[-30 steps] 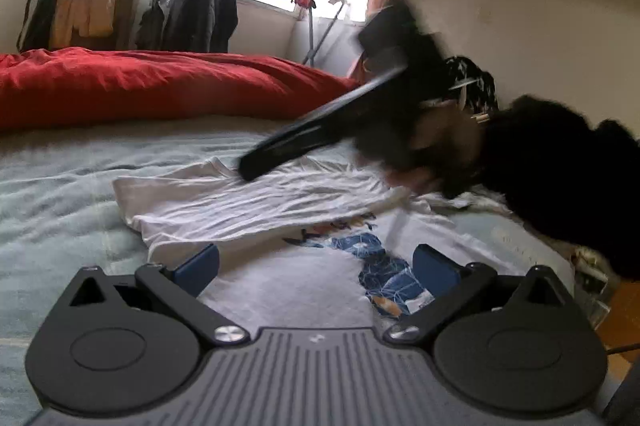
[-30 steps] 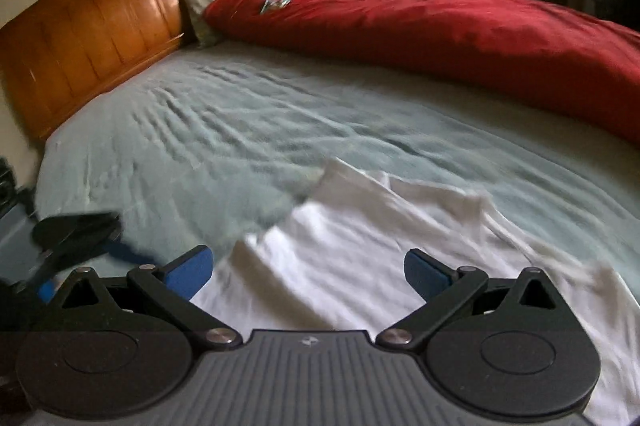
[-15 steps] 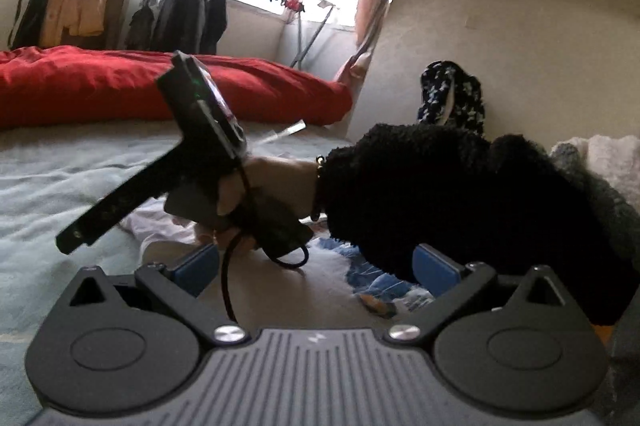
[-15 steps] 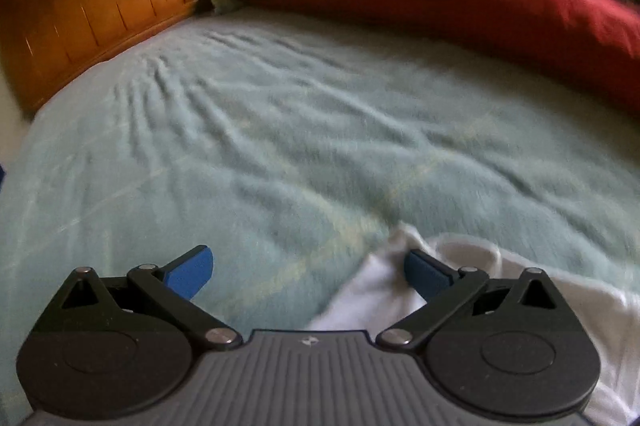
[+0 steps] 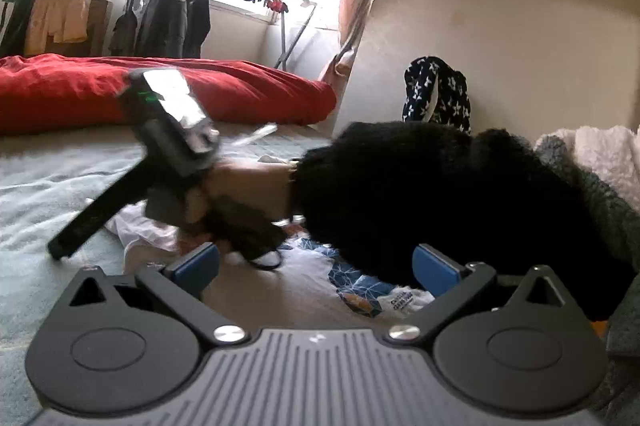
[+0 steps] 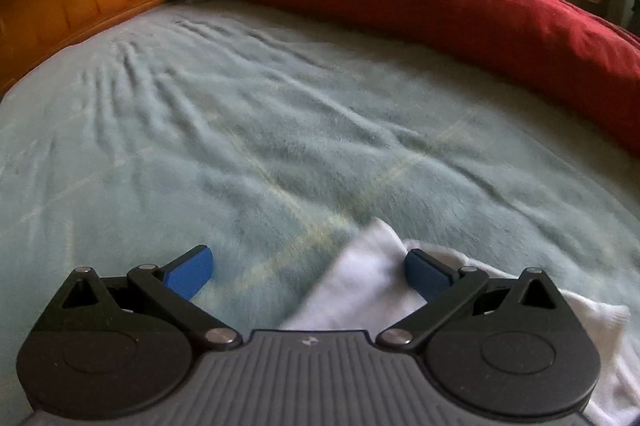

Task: Fold clothes

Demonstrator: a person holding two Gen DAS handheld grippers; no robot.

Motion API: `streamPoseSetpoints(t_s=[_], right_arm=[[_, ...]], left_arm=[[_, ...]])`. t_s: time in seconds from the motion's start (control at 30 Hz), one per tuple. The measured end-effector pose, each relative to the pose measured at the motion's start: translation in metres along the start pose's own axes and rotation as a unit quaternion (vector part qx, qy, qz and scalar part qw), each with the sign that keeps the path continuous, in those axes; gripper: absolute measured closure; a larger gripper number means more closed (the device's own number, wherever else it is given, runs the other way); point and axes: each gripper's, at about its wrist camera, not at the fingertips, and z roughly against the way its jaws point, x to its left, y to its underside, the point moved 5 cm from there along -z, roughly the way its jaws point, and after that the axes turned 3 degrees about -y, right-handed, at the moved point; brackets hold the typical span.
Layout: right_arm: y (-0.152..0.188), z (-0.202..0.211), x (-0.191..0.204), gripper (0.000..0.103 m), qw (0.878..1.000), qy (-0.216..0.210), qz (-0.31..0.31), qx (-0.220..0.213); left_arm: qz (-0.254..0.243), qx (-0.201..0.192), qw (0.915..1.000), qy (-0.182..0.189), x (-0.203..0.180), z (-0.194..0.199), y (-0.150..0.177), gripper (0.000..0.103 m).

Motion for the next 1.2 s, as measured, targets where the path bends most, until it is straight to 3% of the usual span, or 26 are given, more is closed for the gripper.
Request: streamPoseSetpoints(t_s=[0.1, 0.37, 0.47, 0.67, 0.73, 0.87, 0.93, 1.07, 1.2], right_arm=[[-0.009, 0.0, 0.002, 0.0, 1.0, 0.004, 0.005, 0.01], [0.011, 0.057, 0.014, 0.0, 0.997, -0.074, -0.015, 0.032], [0.019, 0.054, 0.026, 0.0, 0.993, -0.105, -0.024, 0.04], [0.013, 0.034, 0.049, 0.0, 0.995, -0.096, -0.02, 0.012], [0.01, 0.046, 0.055, 0.0, 0.993, -0.116, -0.021, -0.001], [0.015, 0.071, 0.05, 0.0, 0.998, -0.059, 0.007, -0.001], [0.022, 0.077, 0.043, 0.0, 0.998, -0.058, -0.018, 0.012], [0.04, 0.07, 0.051, 0.0, 0.994, -0.095, -0.043, 0.027], [0.032, 0.042, 0.07, 0.0, 0.995, -0.091, -0.036, 0.018]], left_arm=[[-0.005, 0.002, 1.0, 0.0, -0.003, 0.0, 0.0, 0.001], [-0.032, -0.019, 0.9981, 0.049, -0.02, 0.008, -0.001, 0.001], [-0.047, -0.024, 0.9965, 0.065, -0.027, 0.01, 0.0, 0.001], [-0.052, -0.018, 0.9967, 0.06, -0.03, 0.005, 0.001, 0.001], [-0.051, -0.02, 0.9967, 0.061, -0.03, 0.006, 0.0, 0.001], [-0.057, -0.027, 0.9952, 0.074, -0.032, 0.009, 0.0, 0.001], [-0.061, -0.029, 0.9944, 0.081, -0.034, 0.01, -0.001, 0.001], [-0.067, -0.027, 0.9939, 0.083, -0.036, 0.007, 0.0, 0.001], [-0.066, -0.012, 0.9965, 0.049, -0.031, 0.002, 0.002, 0.001]])
